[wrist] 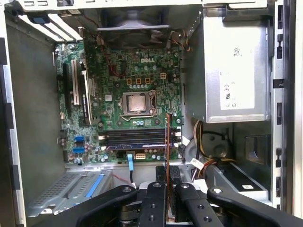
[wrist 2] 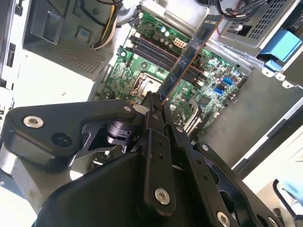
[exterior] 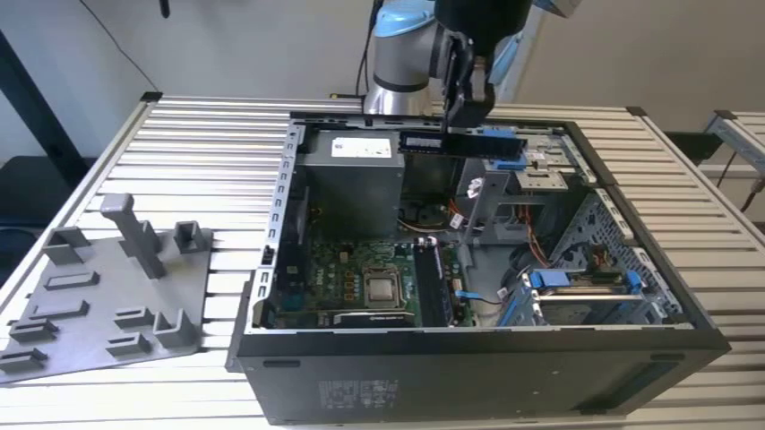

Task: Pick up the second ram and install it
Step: 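Insert the second ram into the second slot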

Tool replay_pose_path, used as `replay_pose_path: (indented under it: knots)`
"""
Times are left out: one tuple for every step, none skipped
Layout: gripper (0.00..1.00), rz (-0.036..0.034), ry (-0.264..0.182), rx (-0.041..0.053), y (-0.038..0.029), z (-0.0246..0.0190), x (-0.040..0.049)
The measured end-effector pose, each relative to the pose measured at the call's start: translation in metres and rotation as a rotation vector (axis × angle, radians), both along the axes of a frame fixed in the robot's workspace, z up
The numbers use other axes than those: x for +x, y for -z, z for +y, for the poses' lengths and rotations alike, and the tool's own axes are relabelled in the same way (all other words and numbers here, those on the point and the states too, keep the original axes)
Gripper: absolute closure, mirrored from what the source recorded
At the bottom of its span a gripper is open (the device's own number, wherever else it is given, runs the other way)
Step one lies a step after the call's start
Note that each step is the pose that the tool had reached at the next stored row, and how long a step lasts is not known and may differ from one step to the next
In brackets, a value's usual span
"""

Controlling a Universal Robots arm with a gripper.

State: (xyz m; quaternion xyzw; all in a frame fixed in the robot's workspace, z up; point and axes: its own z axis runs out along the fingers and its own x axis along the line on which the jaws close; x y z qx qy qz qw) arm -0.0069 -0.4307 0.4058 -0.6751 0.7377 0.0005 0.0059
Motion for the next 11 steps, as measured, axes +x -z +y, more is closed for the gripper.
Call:
replay_pose_path:
  knots:
    - [0.86, 0.0, 0.008, -0.0001, 0.0, 0.0, 0.0]
    - [0.86, 0.0, 0.013, 0.0, 0.0, 0.0, 0.0]
    - [0.86, 0.0, 0.018, 0.0, 0.0, 0.0, 0.0]
    - [0.86, 0.0, 0.023, 0.0, 0.0, 0.0, 0.0]
    - [0.86, 0.0, 0.028, 0.0, 0.0, 0.0, 0.0]
    - [0.86, 0.0, 0.032, 0.0, 0.0, 0.0, 0.0]
    - [0.86, 0.0, 0.036, 0.0, 0.0001, 0.0, 0.0]
    - [0.86, 0.0, 0.041, 0.0, 0.0001, 0.0, 0.0]
    - [0.86, 0.0, 0.046, 0.0, 0.0001, 0.0, 0.0]
    - [0.86, 0.0, 0.05, -0.0001, 0.0001, 0.0, 0.0]
    - [0.86, 0.0, 0.06, -0.0001, 0.0001, 0.0, 0.0]
